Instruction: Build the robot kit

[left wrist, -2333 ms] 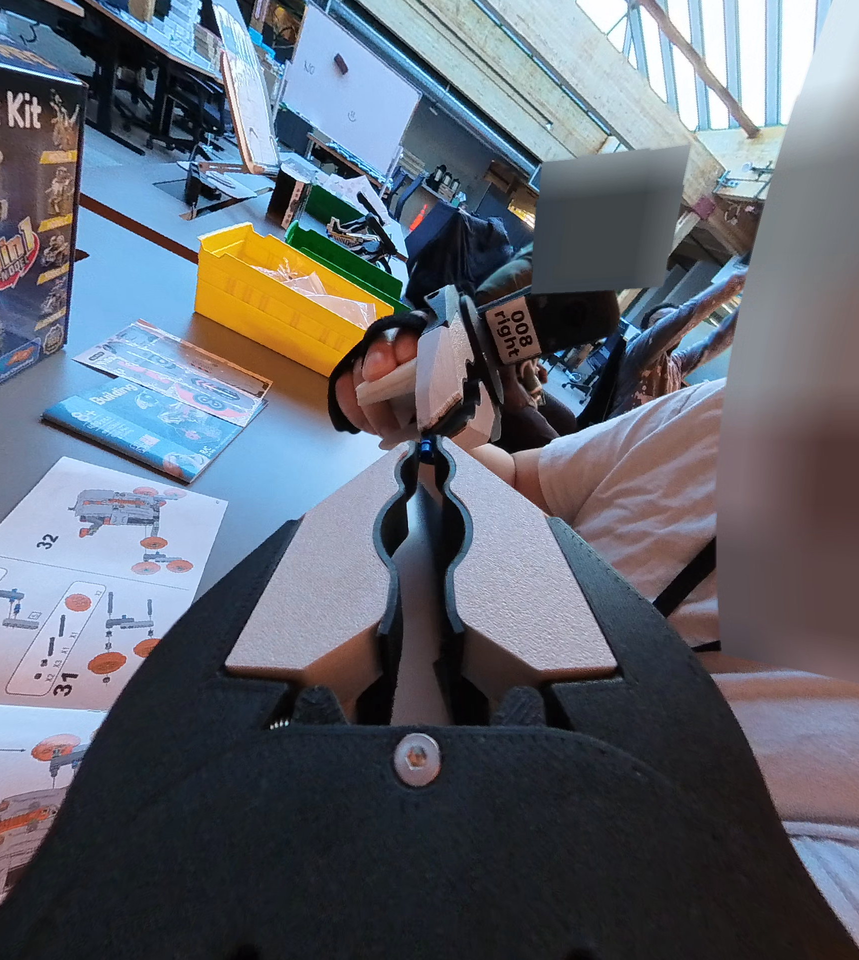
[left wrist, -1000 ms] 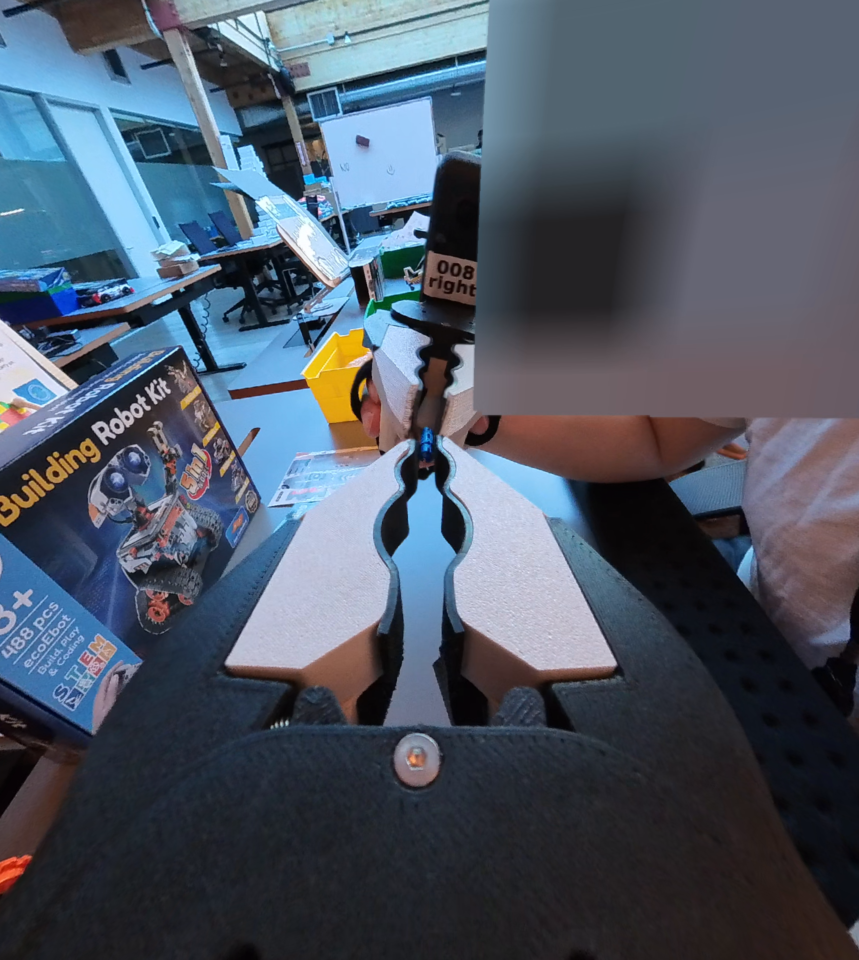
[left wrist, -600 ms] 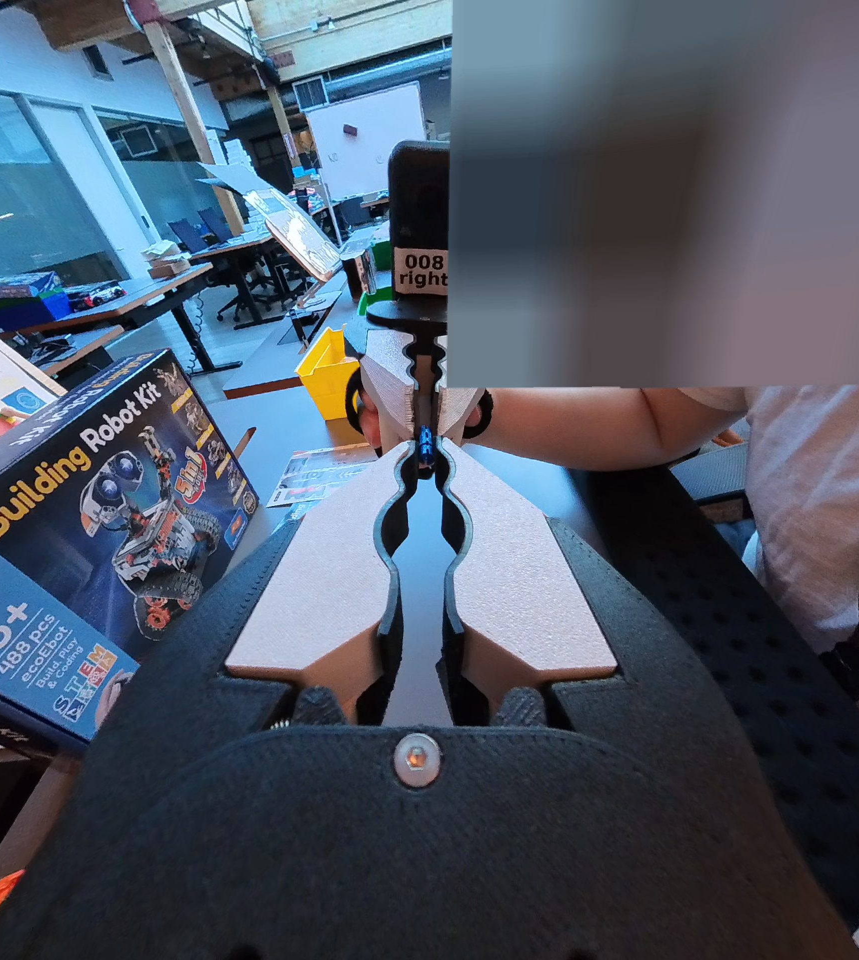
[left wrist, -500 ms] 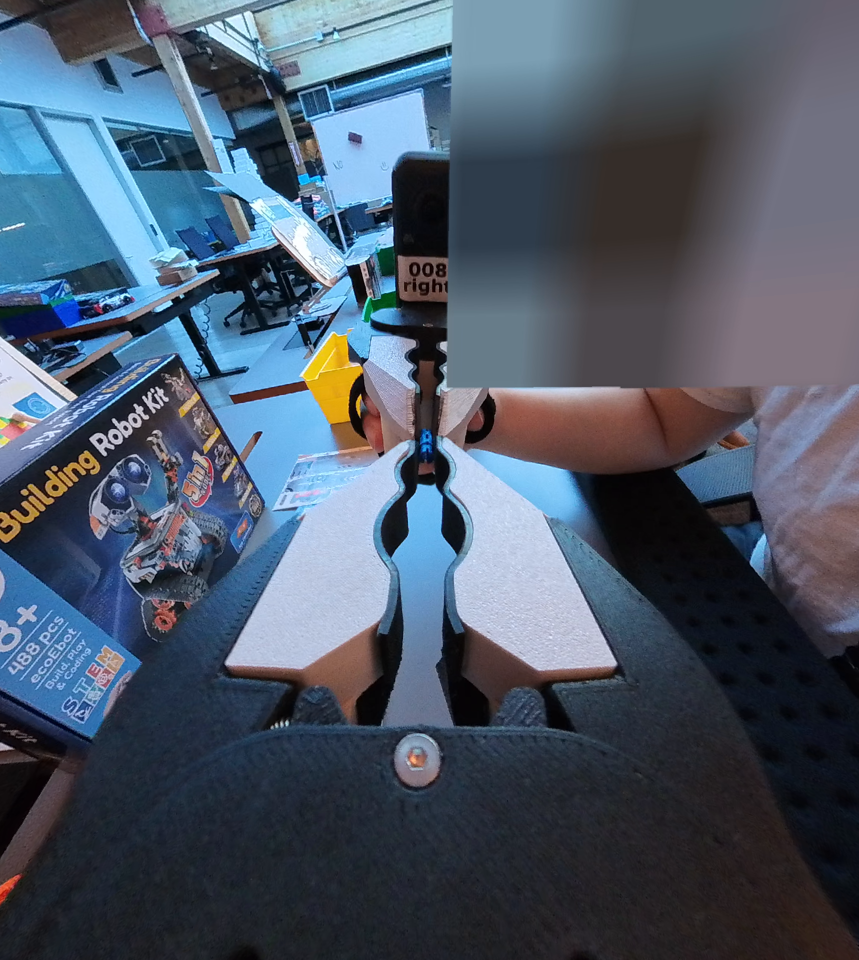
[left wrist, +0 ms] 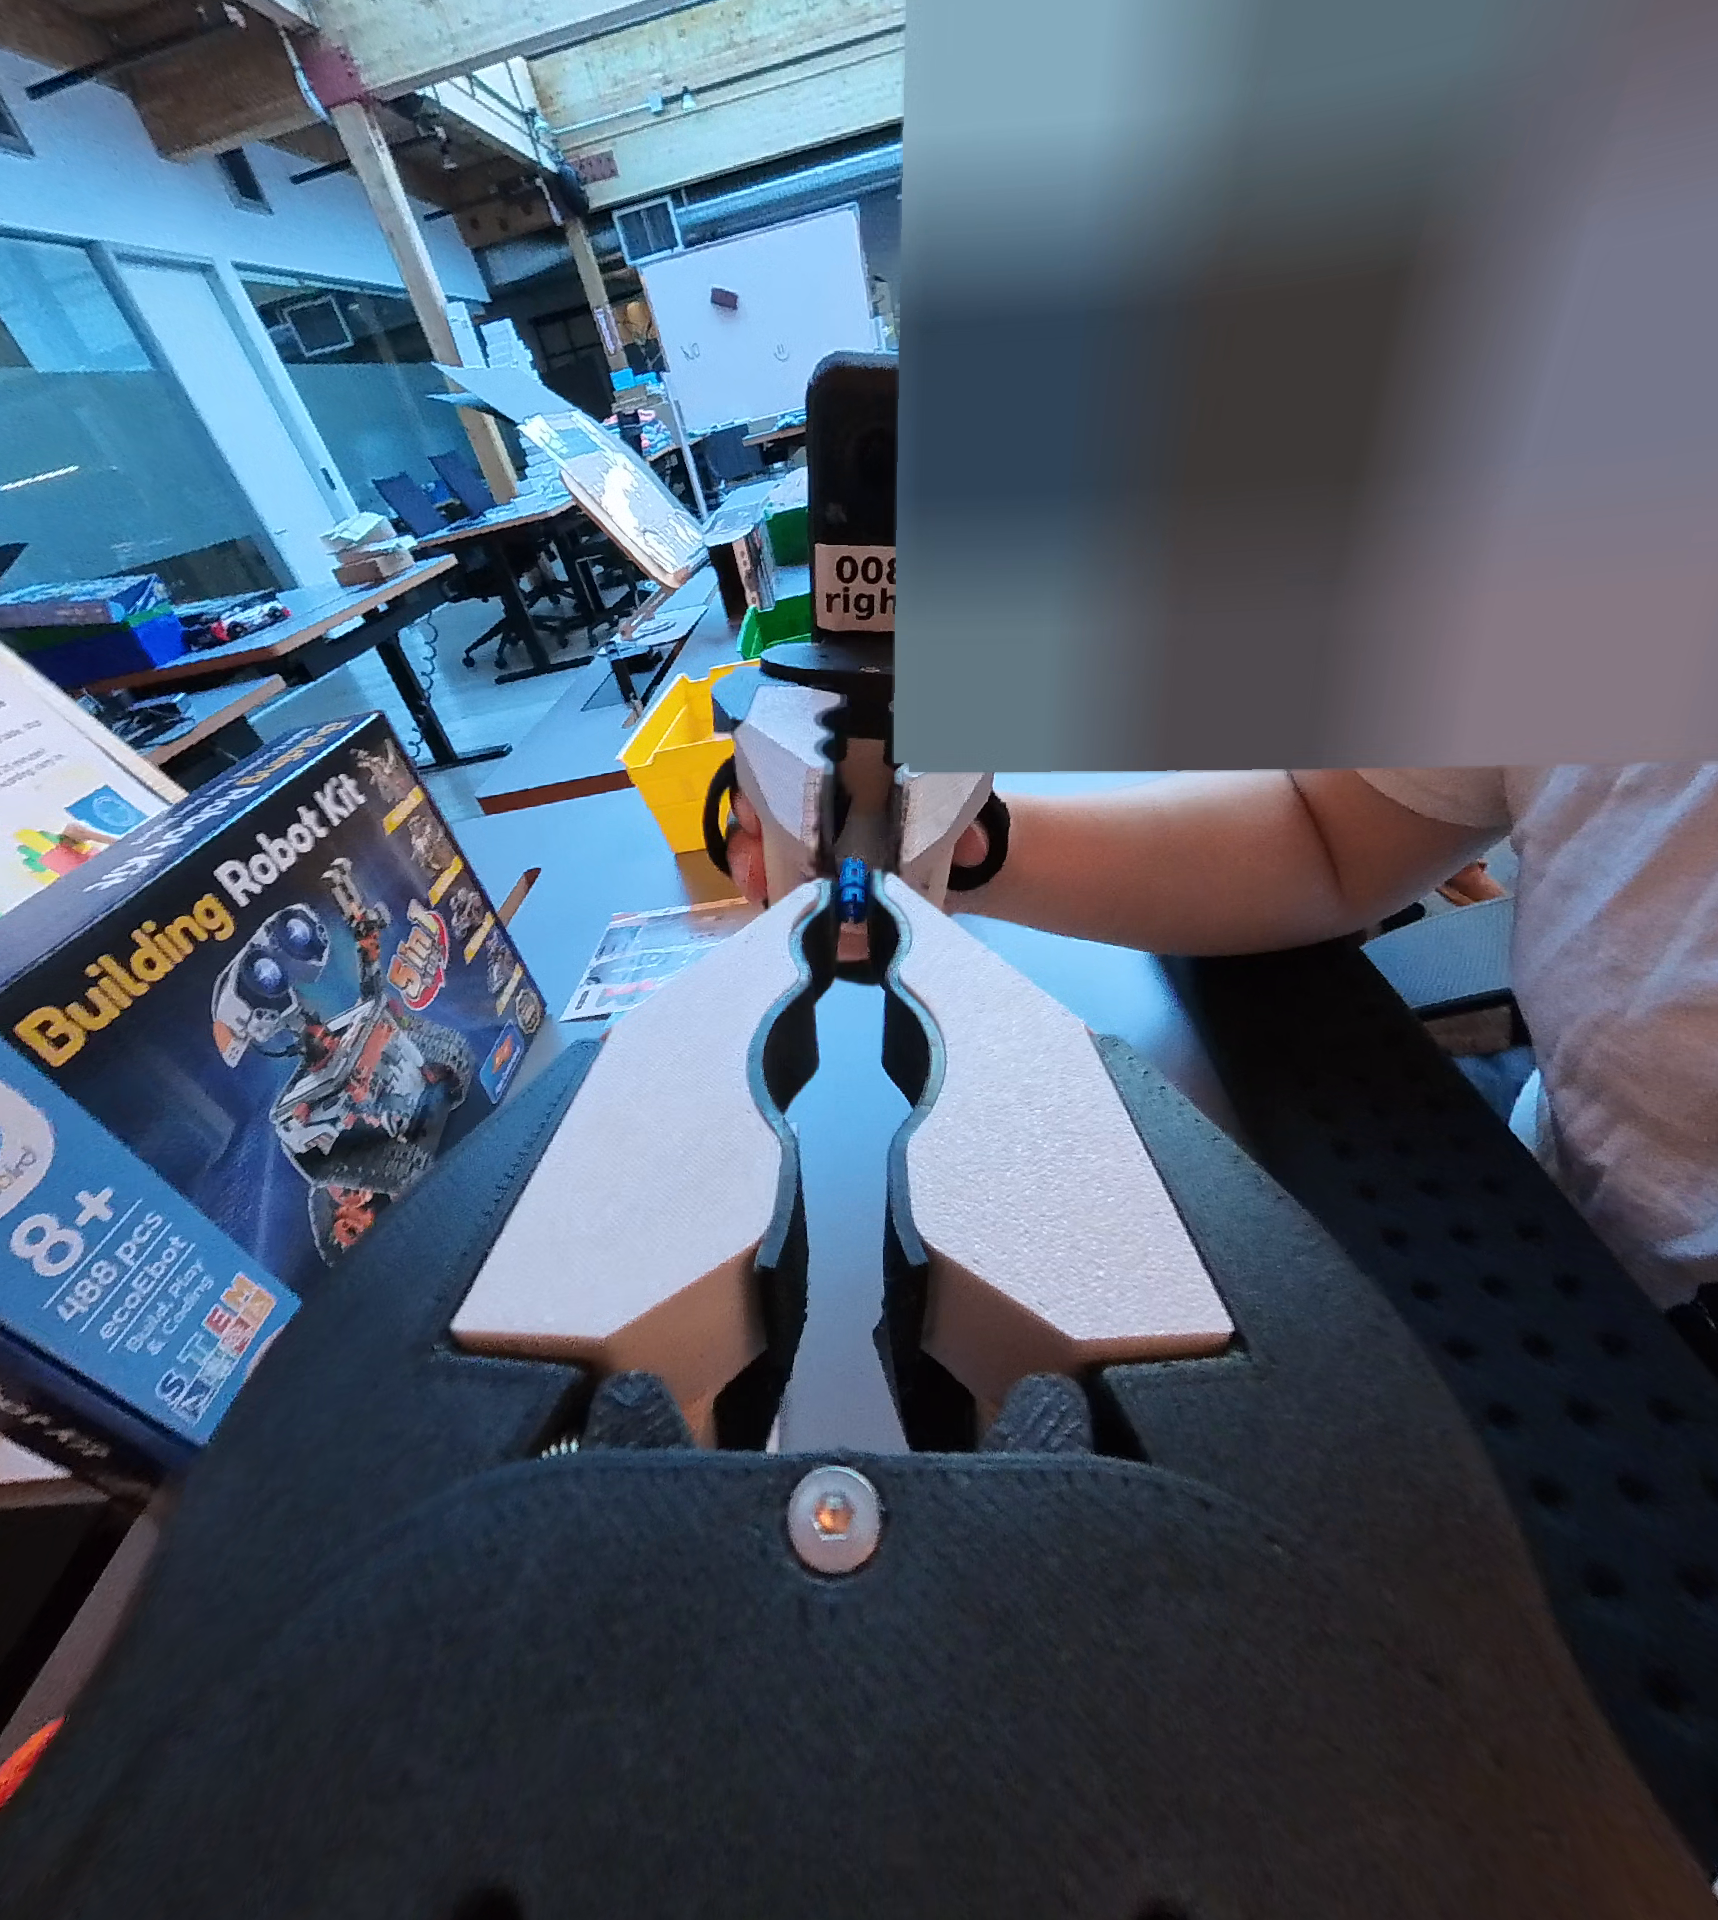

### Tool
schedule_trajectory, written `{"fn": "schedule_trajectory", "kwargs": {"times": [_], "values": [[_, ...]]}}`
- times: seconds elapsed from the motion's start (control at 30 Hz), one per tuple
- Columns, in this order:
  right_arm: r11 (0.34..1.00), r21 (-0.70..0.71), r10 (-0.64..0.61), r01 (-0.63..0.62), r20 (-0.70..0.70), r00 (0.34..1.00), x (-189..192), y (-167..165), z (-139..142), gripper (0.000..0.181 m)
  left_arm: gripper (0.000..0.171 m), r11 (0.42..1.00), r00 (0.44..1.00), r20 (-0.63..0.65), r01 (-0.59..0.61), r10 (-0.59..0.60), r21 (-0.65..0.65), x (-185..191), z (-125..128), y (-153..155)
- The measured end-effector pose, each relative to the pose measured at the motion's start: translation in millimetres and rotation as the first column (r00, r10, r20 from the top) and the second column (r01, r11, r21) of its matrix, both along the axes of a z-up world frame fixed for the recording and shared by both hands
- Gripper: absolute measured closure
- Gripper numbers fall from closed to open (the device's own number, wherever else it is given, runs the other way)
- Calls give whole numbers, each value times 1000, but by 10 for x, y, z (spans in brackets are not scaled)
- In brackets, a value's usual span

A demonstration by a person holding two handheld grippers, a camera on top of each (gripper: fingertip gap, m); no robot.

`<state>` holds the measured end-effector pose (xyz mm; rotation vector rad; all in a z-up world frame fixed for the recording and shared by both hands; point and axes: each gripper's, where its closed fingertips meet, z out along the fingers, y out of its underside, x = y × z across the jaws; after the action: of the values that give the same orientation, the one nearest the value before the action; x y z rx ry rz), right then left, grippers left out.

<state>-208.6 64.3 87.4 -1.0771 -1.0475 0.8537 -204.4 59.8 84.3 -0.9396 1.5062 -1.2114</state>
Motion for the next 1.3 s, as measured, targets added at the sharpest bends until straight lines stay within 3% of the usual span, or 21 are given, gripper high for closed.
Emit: {"fn": "schedule_trajectory", "kwargs": {"times": [0.1,0.2,0.37,0.53,0.67,0.8,1.0,1.17,1.3], "values": [[999,-30,-36,37,30,999,96,121,-111,166,169,997,997,3,-73,73,1,-103,12,126],[972,-166,-134,165,185,974,178,481,-612,161,169,988,987,17,-157,157,-1,-312,66,241],[883,-418,15,215,482,876,-91,562,-1679,155,170,954,953,58,-299,298,12,-664,190,379],[844,-468,103,261,619,779,-241,424,-2127,157,170,938,935,84,-347,344,14,-775,253,425],[831,-410,85,376,762,642,-257,356,-2275,160,169,927,925,74,-374,372,12,-791,237,490],[806,-395,88,440,817,570,-291,268,-2276,163,169,915,913,68,-403,402,3,-843,213,558],[779,-446,114,440,791,601,-301,231,-2223,165,169,877,873,86,-476,481,-72,-1032,209,753],[776,-428,96,464,807,583,-164,321,-2294,165,170,894,876,182,-426,446,-143,-1081,334,767],[787,-402,39,469,790,612,-120,442,-2247,173,171,884,869,179,-432,462,-180,-1042,295,889]]}}
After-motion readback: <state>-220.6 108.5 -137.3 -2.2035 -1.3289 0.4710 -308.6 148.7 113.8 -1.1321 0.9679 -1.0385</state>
